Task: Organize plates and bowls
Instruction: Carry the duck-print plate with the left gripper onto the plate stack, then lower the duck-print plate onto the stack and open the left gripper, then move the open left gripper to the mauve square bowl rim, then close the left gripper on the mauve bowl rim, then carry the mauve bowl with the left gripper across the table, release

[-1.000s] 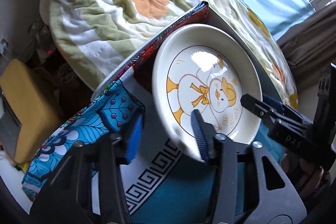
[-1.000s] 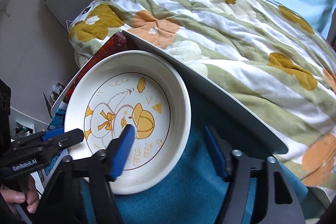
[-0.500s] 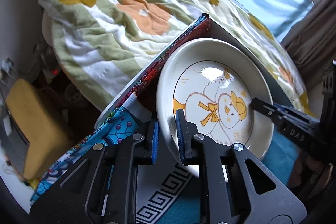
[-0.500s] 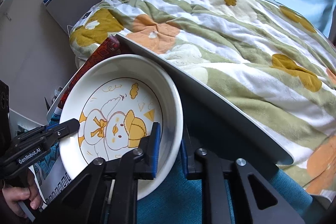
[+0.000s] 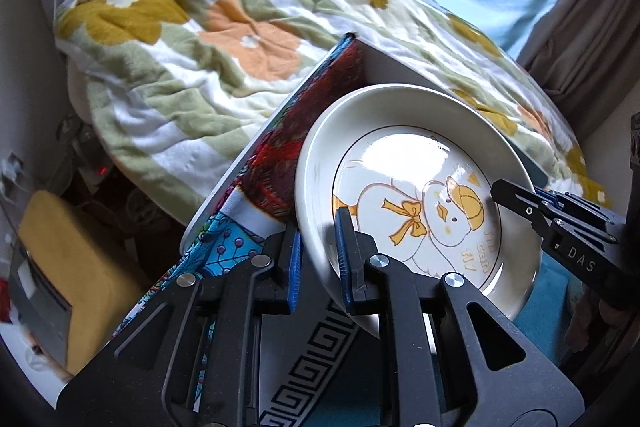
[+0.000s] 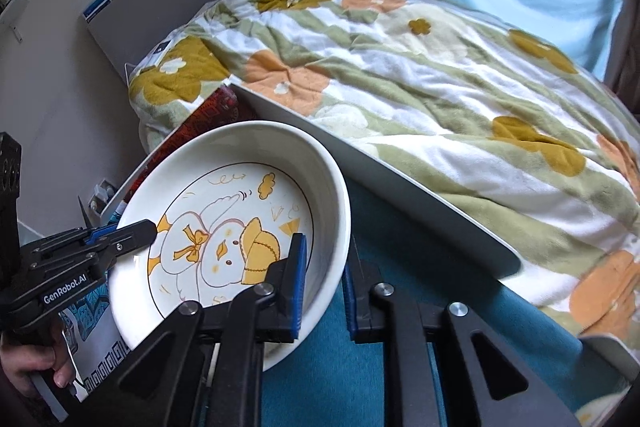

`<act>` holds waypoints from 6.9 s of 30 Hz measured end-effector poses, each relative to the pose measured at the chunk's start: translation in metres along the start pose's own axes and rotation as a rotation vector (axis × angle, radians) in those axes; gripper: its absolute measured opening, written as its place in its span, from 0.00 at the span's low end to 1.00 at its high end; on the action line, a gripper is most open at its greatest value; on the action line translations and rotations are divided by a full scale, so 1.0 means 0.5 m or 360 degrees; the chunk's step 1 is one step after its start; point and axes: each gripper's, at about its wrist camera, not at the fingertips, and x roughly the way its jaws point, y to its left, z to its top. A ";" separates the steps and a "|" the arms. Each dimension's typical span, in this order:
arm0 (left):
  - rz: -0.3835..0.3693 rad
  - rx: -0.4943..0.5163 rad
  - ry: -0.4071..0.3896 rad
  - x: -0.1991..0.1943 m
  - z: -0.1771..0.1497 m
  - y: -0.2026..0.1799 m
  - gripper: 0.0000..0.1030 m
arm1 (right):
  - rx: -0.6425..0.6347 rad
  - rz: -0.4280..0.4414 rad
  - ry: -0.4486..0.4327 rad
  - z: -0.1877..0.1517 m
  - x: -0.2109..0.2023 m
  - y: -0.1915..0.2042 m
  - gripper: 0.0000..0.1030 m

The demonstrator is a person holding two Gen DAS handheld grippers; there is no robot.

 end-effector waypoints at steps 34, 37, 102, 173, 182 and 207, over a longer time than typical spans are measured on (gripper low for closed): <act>-0.0514 0.0831 0.0180 -0.284 -0.413 -0.363 0.13 | 0.0731 -0.0488 -0.0211 -0.548 -0.507 -0.046 0.15; -0.0514 0.0843 0.0249 -0.266 -0.454 -0.367 0.13 | 0.0766 -0.0496 -0.0177 -0.597 -0.500 -0.049 0.15; -0.0140 0.1322 0.0166 -0.199 -0.494 -0.470 0.20 | 0.0846 -0.0531 -0.0099 -0.656 -0.460 -0.079 0.15; -0.0649 0.1625 0.0572 -0.114 -0.388 -0.820 0.94 | 0.1662 -0.0613 -0.0209 -0.673 -0.578 -0.325 0.82; -0.0631 0.1725 0.0677 -0.061 -0.414 -0.830 0.51 | 0.1812 -0.0492 -0.0167 -0.688 -0.528 -0.351 0.36; -0.0695 0.1472 0.0202 -0.318 -0.347 -0.734 0.19 | 0.1332 -0.0632 -0.0303 -0.574 -0.691 -0.216 0.14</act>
